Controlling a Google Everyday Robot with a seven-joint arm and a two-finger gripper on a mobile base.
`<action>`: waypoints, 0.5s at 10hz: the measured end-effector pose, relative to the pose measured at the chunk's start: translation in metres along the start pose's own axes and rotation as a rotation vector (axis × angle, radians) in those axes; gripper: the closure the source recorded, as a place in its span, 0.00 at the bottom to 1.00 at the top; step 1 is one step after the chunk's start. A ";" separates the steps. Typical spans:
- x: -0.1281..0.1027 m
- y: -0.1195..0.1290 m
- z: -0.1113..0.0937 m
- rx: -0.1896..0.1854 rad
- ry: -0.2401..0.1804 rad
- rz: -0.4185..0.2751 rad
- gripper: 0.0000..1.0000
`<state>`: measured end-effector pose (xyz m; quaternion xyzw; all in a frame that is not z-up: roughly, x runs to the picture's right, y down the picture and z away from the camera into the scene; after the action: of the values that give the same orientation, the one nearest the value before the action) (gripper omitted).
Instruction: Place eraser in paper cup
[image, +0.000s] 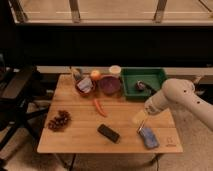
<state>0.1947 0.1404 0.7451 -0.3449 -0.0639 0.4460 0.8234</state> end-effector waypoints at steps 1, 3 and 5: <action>-0.002 0.000 0.000 -0.003 0.000 -0.004 0.20; 0.002 0.007 0.009 -0.012 -0.023 -0.032 0.20; 0.007 0.022 0.028 -0.010 -0.062 -0.053 0.20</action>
<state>0.1724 0.1676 0.7511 -0.3333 -0.1006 0.4341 0.8309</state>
